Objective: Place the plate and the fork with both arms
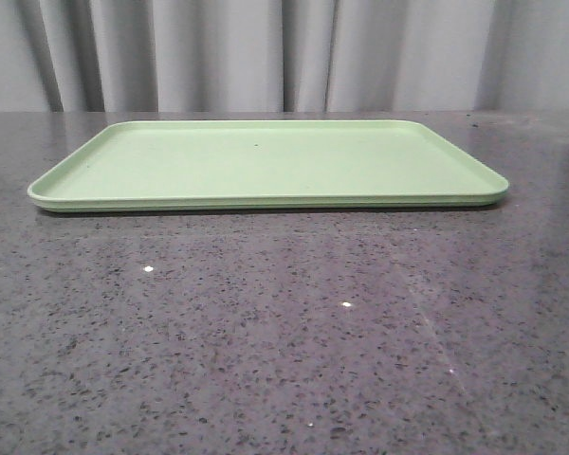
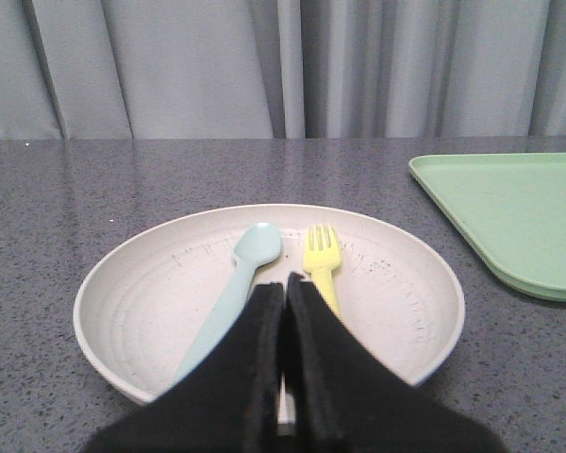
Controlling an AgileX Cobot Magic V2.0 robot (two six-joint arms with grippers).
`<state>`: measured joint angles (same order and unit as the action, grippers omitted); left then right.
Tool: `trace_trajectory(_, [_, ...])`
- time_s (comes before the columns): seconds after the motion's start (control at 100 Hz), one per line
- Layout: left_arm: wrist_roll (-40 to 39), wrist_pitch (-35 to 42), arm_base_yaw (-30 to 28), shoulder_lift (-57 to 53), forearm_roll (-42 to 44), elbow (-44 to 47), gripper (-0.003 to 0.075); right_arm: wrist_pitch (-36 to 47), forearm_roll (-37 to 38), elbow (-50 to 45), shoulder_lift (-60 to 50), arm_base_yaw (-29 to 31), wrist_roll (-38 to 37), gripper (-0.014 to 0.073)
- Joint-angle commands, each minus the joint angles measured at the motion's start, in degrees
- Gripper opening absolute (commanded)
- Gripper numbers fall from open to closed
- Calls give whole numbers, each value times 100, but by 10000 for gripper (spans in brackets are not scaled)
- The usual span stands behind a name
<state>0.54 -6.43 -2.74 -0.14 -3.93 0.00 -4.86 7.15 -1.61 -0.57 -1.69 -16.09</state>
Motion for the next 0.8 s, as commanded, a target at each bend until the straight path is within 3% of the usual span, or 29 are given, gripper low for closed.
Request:
trace_trajectory(0.0, [-54,498,-6,-184,-8,71,-20,447,34,35,-139,20,58,-68])
trace_trajectory(0.79, [-54,678,-6,-184,-8,60,-20,581,39,46,-139,20,58,-68])
